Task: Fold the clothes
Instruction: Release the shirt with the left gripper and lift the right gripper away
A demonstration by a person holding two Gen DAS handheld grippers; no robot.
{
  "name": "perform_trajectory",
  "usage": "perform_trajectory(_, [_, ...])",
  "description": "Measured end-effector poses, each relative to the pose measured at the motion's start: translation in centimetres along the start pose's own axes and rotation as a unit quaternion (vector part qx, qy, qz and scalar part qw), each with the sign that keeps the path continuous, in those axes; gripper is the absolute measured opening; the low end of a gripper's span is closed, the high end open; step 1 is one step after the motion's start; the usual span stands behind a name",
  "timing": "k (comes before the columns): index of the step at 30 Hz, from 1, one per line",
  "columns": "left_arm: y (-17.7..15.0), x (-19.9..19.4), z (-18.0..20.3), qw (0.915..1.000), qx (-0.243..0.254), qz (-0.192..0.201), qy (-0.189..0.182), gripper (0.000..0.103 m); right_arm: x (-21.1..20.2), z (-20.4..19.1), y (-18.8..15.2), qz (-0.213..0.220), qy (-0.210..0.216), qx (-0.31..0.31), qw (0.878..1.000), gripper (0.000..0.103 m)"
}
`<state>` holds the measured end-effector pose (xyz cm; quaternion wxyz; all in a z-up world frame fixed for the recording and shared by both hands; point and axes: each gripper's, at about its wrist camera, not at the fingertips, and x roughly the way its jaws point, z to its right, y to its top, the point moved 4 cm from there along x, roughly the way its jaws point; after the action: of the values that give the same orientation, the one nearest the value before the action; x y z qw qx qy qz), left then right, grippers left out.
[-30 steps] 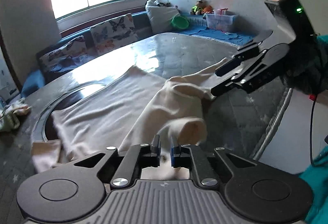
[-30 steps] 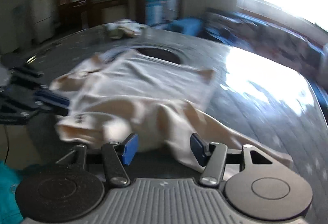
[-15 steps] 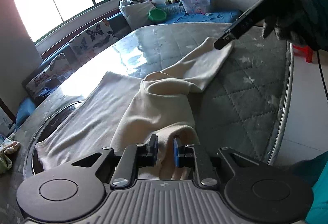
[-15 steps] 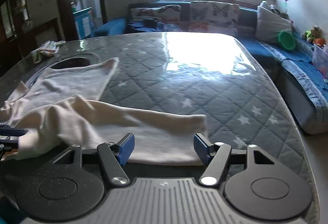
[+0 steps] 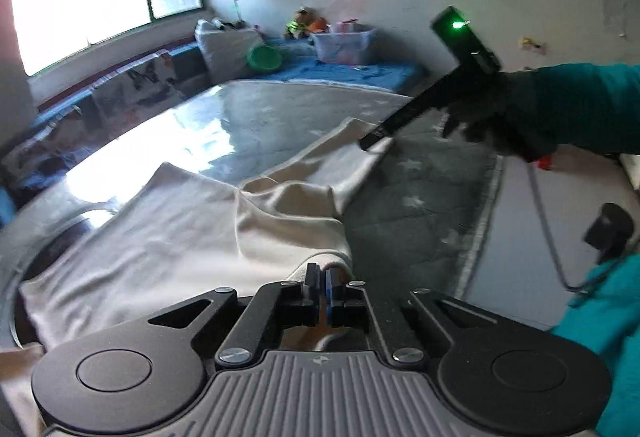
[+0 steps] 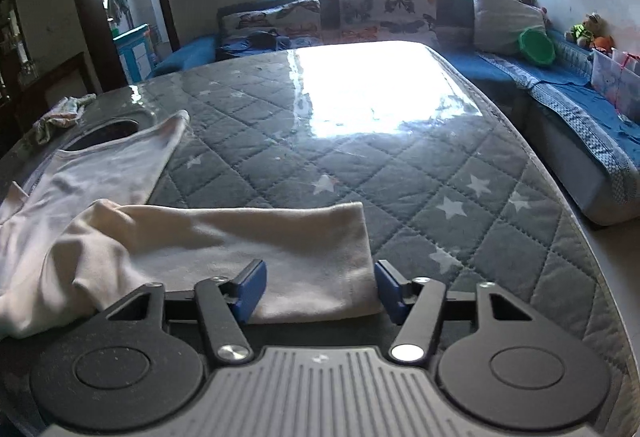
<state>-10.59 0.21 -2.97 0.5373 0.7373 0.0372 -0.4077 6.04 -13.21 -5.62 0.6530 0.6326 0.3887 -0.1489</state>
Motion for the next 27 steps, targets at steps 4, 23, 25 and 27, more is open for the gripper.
perform_trajectory(4, [-1.3, 1.4, 0.5, 0.9992, -0.008, -0.035, -0.019, 0.004, 0.4, 0.2, 0.1, 0.006, -0.015, -0.002, 1.000, 0.034])
perform_trajectory(23, [-1.4, 0.7, 0.4, 0.9988, -0.012, -0.037, -0.030, 0.019, 2.7, -0.6, 2.6, 0.031, -0.147, -0.161, 0.975, 0.010])
perform_trajectory(25, [-1.2, 0.3, 0.4, 0.9987, -0.011, -0.036, -0.035, 0.020, 3.5, -0.1, 2.5, 0.023, -0.151, -0.156, 0.976, 0.013])
perform_trajectory(27, [-1.0, -0.2, 0.3, 0.9987, -0.010, -0.032, -0.037, 0.020, 3.6, 0.4, 3.0, 0.027, -0.155, -0.143, 0.977, 0.018])
